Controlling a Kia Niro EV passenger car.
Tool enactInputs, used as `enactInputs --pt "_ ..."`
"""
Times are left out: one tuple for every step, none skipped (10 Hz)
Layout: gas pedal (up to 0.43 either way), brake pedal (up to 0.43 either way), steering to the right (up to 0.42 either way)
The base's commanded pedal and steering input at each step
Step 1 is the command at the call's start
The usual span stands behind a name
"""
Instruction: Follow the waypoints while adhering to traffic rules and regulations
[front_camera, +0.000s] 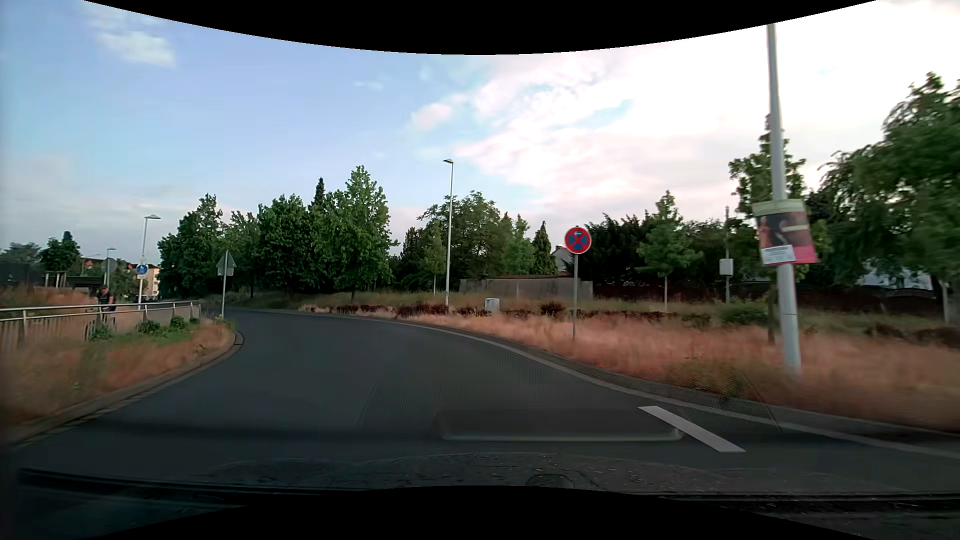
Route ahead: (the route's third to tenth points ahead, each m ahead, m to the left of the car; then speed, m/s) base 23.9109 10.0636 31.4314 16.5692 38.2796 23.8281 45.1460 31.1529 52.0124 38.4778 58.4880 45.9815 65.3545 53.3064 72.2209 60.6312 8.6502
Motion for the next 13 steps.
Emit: enactInputs --pt "0.059 0.0 -0.114" --pt "0.059 0.0 -0.114" --pt "0.059 0.0 -0.114" --pt "0.059 0.0 -0.115" --pt "0.059 0.0 -0.116" --pt "0.059 0.0 -0.116" --pt "0.059 0.0 -0.119" --pt "0.059 0.0 -0.119" --pt "0.059 0.0 -0.12" --pt "0.059 0.0 -0.12" --pt "0.059 0.0 -0.12" --pt "0.059 0.0 -0.12" --pt "0.059 0.0 -0.119"
